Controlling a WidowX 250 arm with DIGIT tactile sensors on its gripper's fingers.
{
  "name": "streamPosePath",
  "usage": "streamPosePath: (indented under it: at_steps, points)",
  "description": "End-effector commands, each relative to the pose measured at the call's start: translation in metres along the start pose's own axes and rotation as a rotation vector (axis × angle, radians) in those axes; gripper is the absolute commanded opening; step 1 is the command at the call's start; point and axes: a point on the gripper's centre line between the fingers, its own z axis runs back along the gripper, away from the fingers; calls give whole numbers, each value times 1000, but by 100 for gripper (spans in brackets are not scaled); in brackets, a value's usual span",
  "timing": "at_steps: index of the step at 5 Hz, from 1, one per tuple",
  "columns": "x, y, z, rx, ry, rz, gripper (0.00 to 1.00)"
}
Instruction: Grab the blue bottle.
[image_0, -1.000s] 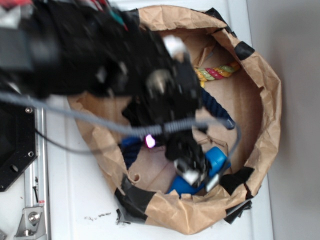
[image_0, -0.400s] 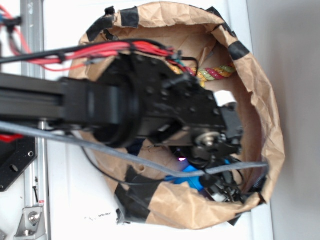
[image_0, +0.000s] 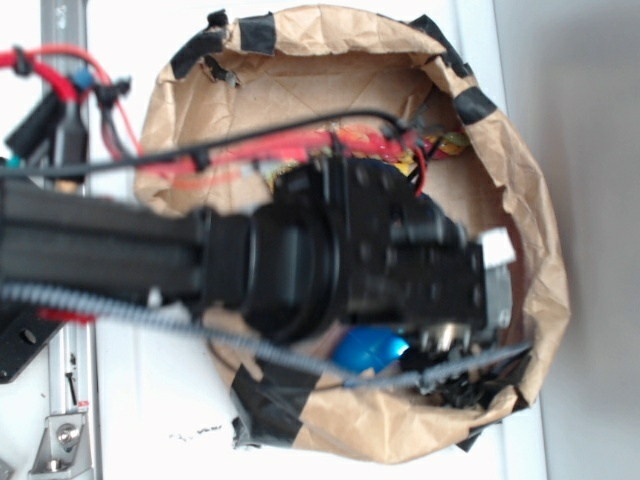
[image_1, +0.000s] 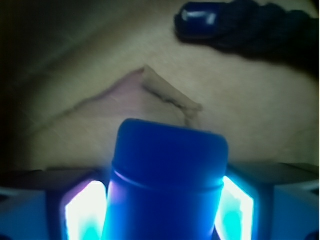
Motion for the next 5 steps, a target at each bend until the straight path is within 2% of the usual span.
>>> streamPosePath:
  at_steps: [1, 2, 3, 4, 5]
  points:
    - [8, 45, 61, 23, -68, -31, 0]
    - [19, 79, 112, -26, -166, -140, 0]
    - [24, 98, 166, 20, -261, -228, 0]
    - [19, 102, 178, -6, -279, -110, 0]
    - [18, 100, 174, 15, -303, -109, 0]
